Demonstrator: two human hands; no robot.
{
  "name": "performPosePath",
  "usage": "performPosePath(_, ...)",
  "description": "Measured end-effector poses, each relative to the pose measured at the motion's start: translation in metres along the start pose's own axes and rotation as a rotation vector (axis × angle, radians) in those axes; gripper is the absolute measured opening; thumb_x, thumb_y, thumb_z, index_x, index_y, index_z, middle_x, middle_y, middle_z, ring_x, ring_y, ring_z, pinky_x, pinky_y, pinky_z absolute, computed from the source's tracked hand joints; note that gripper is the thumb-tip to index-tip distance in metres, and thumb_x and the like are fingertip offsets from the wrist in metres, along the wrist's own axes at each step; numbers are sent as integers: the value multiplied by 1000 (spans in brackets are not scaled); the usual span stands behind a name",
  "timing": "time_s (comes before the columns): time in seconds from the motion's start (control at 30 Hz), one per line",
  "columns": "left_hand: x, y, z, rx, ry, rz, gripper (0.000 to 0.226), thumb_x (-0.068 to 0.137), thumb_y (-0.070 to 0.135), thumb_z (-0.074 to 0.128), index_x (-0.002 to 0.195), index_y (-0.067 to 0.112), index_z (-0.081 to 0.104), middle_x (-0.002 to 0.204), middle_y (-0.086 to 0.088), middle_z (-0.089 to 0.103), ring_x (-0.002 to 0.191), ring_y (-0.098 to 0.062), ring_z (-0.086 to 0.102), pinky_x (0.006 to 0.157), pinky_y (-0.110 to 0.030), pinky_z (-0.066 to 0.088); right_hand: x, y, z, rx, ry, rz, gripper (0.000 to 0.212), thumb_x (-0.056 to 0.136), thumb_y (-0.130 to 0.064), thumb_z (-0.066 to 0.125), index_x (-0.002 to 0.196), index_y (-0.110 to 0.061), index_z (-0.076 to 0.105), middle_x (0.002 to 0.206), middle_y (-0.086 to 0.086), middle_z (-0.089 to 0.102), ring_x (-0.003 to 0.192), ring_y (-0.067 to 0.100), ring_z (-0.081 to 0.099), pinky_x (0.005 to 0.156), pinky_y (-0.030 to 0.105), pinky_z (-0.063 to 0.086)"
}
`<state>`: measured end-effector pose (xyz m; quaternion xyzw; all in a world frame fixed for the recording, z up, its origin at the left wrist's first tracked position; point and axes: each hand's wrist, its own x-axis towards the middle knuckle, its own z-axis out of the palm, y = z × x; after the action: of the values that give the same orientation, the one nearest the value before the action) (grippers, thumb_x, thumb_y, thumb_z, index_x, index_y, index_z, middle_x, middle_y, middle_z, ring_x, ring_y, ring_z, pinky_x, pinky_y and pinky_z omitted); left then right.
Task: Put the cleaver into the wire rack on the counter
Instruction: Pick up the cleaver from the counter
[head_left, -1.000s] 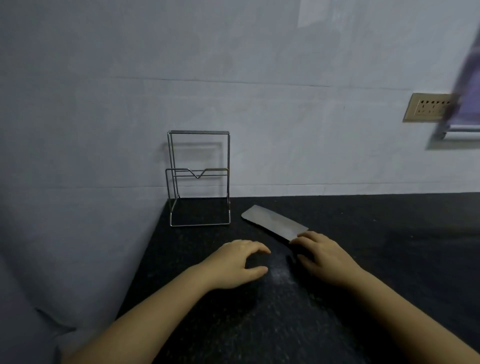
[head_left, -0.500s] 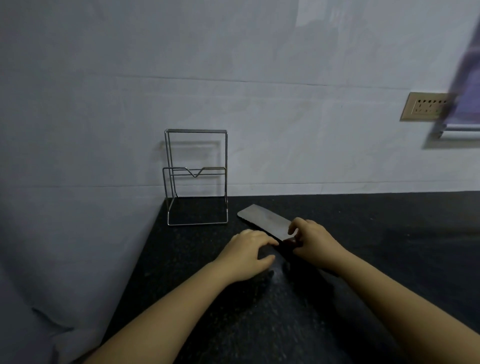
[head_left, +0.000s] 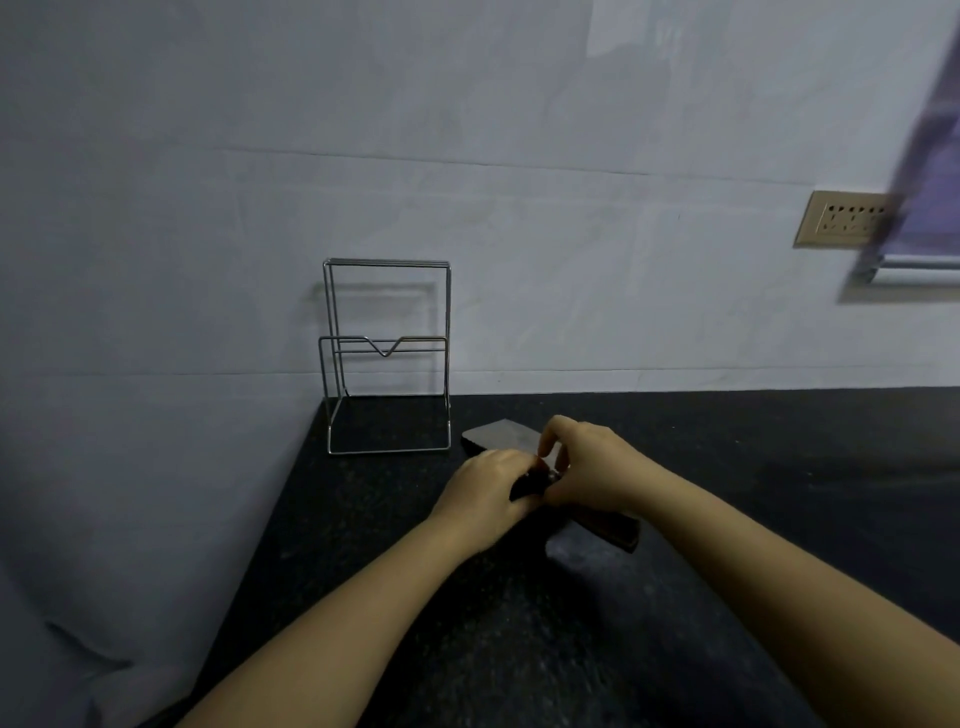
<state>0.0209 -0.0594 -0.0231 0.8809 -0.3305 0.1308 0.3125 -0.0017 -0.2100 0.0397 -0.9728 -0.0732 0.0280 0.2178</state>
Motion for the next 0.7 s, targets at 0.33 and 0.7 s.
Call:
performPosePath(0.33, -11, -5, -9, 7, 147, 124, 33, 84, 21, 59, 116, 13, 54, 116, -10, 63, 106, -28, 57, 88, -40, 47, -11, -6, -33, 166, 3, -200, 17, 87, -18, 53, 95, -21, 68, 96, 3, 71, 92, 15, 64, 85, 34, 53)
performPosePath(0.7, -2, -7, -40, -139, 332, 72, 29, 84, 12, 60, 113, 16, 57, 110, -7, 64, 97, -22, 60, 84, -26, 45, -19, -26, -34, 292, 226, -464, 31, 72, -6, 70, 98, -23, 67, 96, -7, 70, 90, -2, 62, 75, 10, 46)
